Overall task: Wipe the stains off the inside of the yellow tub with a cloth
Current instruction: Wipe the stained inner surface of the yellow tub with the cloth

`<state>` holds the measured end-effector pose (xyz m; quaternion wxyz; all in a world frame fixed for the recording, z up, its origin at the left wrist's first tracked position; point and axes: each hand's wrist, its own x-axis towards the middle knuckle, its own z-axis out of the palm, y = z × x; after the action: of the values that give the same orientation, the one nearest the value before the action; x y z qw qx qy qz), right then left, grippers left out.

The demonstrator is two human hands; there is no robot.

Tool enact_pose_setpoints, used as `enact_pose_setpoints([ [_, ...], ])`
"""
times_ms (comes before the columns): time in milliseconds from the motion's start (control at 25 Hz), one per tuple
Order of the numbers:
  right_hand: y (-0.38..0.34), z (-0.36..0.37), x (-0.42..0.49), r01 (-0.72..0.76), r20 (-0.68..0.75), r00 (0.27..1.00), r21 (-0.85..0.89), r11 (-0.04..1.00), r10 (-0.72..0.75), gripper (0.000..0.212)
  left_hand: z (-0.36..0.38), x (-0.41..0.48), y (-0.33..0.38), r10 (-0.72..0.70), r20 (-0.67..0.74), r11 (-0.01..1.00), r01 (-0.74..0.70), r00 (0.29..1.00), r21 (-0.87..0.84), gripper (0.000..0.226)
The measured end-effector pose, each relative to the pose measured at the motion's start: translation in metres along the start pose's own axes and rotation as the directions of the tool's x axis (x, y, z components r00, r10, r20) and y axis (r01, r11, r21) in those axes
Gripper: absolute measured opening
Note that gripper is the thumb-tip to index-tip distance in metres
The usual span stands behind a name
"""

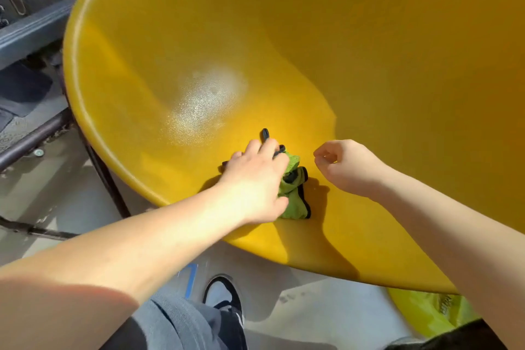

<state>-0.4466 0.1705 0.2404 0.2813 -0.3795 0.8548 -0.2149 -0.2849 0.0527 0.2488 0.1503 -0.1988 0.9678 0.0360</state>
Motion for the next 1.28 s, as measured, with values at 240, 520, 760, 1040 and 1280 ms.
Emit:
enact_pose_setpoints([
  [240, 0.006, -0.004, -0.014, 0.014, 0.115, 0.993, -0.002, 1.0, -0.014, 0.047, 0.016, -0.008, 0.009, 0.12, -0.03, 0.99, -0.117, 0.992, 0.083, 0.03],
  [520, -0.009, -0.03, -0.031, -0.01, 0.146, 0.978, 0.745, 0.667, -0.148, 0.035, -0.043, -0.001, 0.022, -0.218, -0.207, 0.475, -0.081, 0.954, -0.876, 0.013],
  [760, -0.013, -0.005, -0.001, -0.117, -0.14, 0.969, 0.459, 0.881, 0.202, 0.056, -0.021, 0.029, -0.026, -0.345, -0.176, 0.655, 0.102, 0.922, -0.749, 0.032],
  [1040, 0.033, 0.004, 0.013, -0.099, -0.111, 0.992, -0.35, 0.932, 0.063, 0.029, 0.043, 0.02, 0.045, 0.112, 0.329, 0.988, -0.069, 0.938, -0.14, 0.069],
  [1280, 0.02, 0.015, 0.035, -0.178, -0.156, 0.98, -0.41, 0.894, 0.124, 0.04, 0.058, 0.02, 0.009, 0.029, 0.211, 0.996, -0.011, 0.977, -0.083, 0.076],
])
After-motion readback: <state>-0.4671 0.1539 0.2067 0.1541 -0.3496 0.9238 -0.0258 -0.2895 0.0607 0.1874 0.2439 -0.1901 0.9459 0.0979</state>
